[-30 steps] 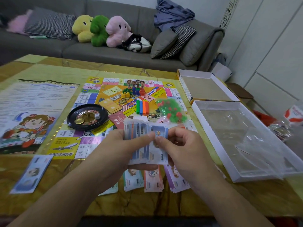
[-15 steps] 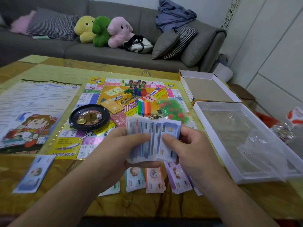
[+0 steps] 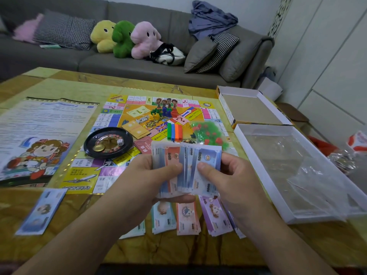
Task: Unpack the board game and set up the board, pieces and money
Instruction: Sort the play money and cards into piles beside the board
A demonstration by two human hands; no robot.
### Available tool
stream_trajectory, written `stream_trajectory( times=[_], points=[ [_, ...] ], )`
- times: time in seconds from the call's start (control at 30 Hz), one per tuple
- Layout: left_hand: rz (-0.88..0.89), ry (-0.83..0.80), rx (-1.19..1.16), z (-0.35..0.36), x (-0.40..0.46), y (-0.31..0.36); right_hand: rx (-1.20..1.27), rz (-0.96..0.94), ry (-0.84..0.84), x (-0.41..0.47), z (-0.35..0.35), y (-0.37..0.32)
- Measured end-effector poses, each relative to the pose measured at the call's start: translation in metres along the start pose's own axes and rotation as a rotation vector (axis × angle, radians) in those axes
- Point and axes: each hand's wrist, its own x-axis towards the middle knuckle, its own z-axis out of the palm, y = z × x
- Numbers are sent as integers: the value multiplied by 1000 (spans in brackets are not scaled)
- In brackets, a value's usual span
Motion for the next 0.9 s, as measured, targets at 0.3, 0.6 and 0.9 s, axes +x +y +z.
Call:
stream_trajectory(
  times=[0.3, 0.6, 0.9],
  points=[
    [56, 75, 145, 1, -1, -1, -32, 18, -4, -1, 2, 0],
    [146, 176, 403, 6, -2, -11, -381, -149, 63, -10, 22, 4],
    [128, 219, 436, 8, 0, -18, -358, -163, -5, -12, 40, 9]
  ],
)
